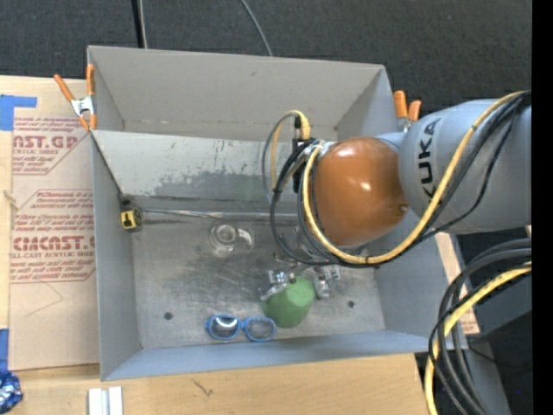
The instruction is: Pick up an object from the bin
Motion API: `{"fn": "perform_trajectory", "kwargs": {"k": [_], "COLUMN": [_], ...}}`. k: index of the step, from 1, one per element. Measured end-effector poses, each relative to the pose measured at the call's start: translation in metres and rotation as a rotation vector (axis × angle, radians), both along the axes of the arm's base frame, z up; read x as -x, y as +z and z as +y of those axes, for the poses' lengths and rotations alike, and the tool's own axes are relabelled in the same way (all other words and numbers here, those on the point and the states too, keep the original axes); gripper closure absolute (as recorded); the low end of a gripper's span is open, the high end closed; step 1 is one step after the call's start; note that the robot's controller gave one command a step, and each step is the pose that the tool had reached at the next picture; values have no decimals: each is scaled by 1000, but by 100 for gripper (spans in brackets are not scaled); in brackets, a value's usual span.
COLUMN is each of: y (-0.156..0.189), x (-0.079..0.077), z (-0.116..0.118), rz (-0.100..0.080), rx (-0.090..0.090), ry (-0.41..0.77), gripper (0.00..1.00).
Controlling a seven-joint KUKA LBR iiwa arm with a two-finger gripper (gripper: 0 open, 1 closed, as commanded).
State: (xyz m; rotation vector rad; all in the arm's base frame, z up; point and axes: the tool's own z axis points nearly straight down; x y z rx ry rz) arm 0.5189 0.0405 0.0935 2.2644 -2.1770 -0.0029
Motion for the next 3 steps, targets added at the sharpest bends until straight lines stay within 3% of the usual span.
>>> {"fn": "perform_trajectory", "kwargs": {"k": [1,2,3], "y": [-9,-8,93], "x": [39,38,30], "z": [23,23,23], "rz": [-7,-8,-9], "rx": [-2,-1,-1], "ry": [390,388,351], "gripper": [0,100,100]}}
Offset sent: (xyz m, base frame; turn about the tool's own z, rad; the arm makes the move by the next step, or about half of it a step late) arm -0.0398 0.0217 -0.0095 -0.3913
